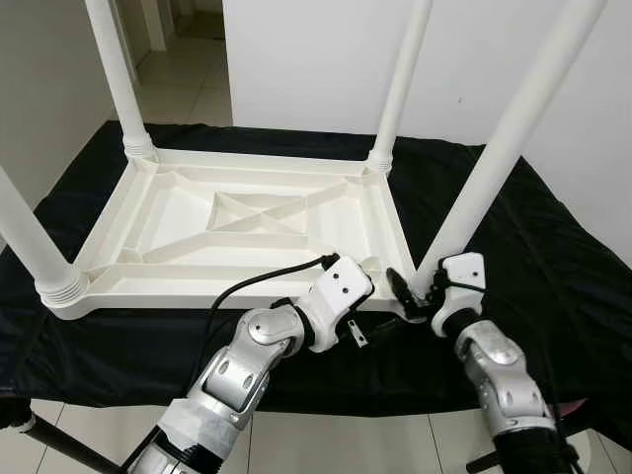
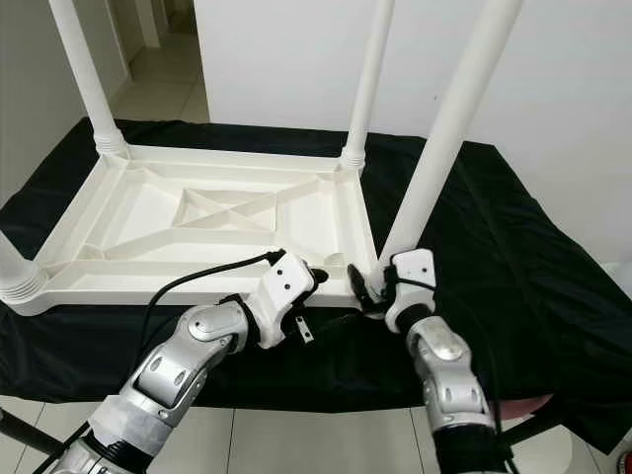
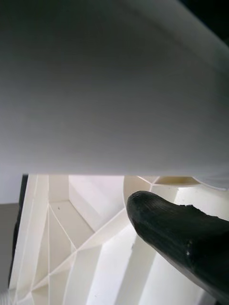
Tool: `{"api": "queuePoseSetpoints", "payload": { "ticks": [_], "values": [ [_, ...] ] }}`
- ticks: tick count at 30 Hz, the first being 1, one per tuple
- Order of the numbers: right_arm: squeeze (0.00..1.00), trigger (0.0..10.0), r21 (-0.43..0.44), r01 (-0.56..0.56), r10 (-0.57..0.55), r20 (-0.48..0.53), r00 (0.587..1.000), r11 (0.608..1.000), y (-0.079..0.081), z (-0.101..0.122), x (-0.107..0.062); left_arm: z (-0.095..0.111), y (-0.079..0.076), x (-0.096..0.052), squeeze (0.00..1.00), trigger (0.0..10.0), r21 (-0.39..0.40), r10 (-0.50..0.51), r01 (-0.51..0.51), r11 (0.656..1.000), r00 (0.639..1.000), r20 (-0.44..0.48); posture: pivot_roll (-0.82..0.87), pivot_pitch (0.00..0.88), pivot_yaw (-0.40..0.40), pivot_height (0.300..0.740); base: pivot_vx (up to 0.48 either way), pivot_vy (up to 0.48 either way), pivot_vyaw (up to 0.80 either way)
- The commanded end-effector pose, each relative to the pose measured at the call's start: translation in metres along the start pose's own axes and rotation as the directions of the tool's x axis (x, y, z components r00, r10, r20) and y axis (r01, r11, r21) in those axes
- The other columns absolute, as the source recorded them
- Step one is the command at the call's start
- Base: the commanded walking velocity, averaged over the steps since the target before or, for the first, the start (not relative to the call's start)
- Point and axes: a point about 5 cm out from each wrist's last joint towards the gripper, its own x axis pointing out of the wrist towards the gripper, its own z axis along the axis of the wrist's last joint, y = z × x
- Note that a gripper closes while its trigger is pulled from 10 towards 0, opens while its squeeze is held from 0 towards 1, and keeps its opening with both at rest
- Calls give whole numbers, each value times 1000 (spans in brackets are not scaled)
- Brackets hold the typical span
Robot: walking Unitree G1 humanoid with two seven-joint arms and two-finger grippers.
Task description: Building children table
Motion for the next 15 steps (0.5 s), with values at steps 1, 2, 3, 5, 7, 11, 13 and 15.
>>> {"api": "queuePoseSetpoints", "payload": {
  "ticks": [1, 2, 3, 5, 7, 11, 13, 15],
  "values": [
    [0, 10000, -25, -50, 49, -10, 999, 998, 1, -2, 4, 0, 2, 2, 0, 10000, 9, 28, -28, 1000, 1000, -4, 25, 27, -35, 740, 0, 0, 0],
    [0, 10000, -34, -72, 71, -14, 997, 997, 0, -1, 7, 0, 2, 2, 0, 10000, 10, 29, -29, 1000, 1000, -3, 27, 27, -36, 740, 0, 0, 0],
    [0, 10000, -38, -90, 90, -16, 996, 995, 0, -1, 9, 0, 2, 2, 0, 10000, 10, 31, -31, 999, 1000, -3, 27, 27, -36, 740, 0, 0, 0],
    [0, 10000, -48, -111, 110, -19, 994, 993, 0, -2, 11, 0, 2, 2, 0, 10000, 10, 32, -32, 999, 999, -2, 29, 29, -38, 740, 0, 0, 0],
    [0, 4196, -59, -127, 125, -27, 992, 990, 0, -3, 14, 1, 3, 2, 0, 10000, 9, 35, -35, 999, 999, -1, 30, 31, -38, 740, 0, 0, 0],
    [0, 0, -73, -146, 144, -42, 989, 987, -1, -5, 16, 1, 4, 2, 0, 10000, 9, 39, -39, 999, 999, -1, 34, 32, -41, 740, 0, 0, 0],
    [0, 0, -70, -163, 160, -53, 986, 984, -1, -7, 17, 1, 4, 2, 0, 10000, 8, 43, -43, 999, 999, -1, 34, 32, -41, 740, 0, 0, 0],
    [0, 0, -63, -186, 182, -68, 981, 981, -1, -12, 15, 1, 4, 1, 0, 10000, 8, 47, -47, 999, 999, -1, 37, 39, -42, 740, 0, 0, 0]
  ]
}}
